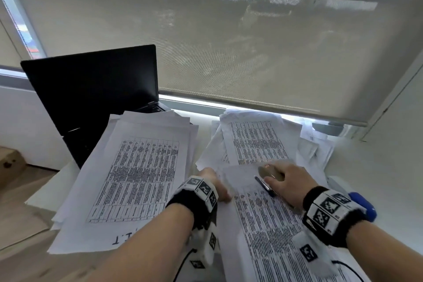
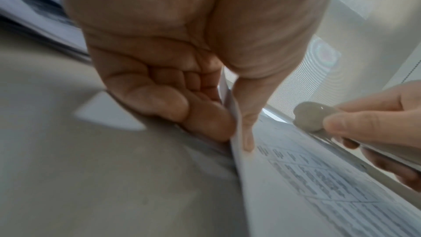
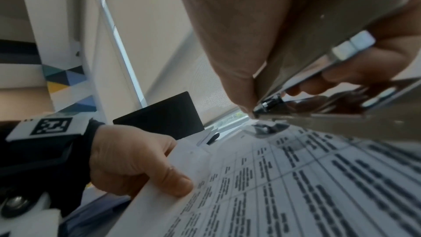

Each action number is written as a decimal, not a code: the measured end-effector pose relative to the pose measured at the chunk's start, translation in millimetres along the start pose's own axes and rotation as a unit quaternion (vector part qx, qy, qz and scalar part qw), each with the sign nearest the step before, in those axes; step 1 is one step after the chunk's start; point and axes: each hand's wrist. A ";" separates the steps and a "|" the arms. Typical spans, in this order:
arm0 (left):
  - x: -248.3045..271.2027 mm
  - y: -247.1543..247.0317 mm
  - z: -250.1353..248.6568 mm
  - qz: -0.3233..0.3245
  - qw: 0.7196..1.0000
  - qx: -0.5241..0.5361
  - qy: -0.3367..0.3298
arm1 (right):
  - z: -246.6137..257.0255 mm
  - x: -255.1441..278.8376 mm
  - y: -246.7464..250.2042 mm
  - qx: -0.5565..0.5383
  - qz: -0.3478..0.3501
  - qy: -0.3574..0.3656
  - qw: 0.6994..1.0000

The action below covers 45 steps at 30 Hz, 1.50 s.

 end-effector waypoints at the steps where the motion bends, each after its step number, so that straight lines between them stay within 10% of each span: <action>1: 1.1 -0.7 0.2 -0.005 1.000 0.002 -0.001 | -2.0 1.4 0.1 0.011 0.000 -0.013 1.000; 23: 9.8 -0.6 -9.7 -0.029 0.996 -0.083 0.001 | 21.1 -24.4 -15.6 0.035 0.050 -0.090 0.994; 45: 24.6 6.7 -5.1 -0.016 1.000 -0.004 -0.010 | 23.3 -36.4 -26.7 -0.092 -0.096 -0.167 0.977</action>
Point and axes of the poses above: each hand's wrist, its own x-axis away from the middle knuckle, its own y-axis out of the back of the hand, z = x × y, and after that the axes turned 2 degrees about -x, right-handed
